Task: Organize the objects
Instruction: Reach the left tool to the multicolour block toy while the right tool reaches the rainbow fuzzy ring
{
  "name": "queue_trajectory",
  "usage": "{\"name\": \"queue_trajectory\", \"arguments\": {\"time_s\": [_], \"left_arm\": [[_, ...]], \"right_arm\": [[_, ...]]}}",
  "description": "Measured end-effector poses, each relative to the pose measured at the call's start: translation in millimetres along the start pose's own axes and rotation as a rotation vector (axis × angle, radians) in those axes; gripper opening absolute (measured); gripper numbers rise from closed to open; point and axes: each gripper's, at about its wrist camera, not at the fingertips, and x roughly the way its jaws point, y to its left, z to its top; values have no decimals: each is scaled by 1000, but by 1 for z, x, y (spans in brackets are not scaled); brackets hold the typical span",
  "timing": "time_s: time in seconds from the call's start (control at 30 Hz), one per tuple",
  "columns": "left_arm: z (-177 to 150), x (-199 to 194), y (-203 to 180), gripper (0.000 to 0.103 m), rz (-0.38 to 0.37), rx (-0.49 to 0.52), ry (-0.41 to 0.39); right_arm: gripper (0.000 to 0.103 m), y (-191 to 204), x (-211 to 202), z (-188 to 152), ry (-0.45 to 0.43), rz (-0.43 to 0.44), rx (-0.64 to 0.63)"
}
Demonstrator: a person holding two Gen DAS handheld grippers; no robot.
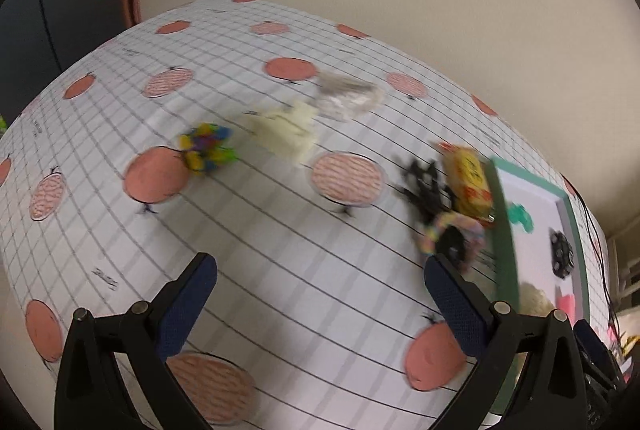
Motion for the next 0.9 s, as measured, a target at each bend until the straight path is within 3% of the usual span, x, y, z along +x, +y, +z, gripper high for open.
{"name": "queue_trajectory", "arguments": {"time_s": [0.4, 0.7, 0.9], "left_arm": [[18, 2, 76, 103, 39, -113, 1], [25, 6, 119, 103, 41, -197, 4], [34, 12, 130, 103, -8, -286, 32]], "right_arm": [[103, 72, 23, -7, 12, 70, -100], [103, 90, 40, -14, 52, 89, -108], [103, 86, 42, -5, 67, 97, -77]]}}
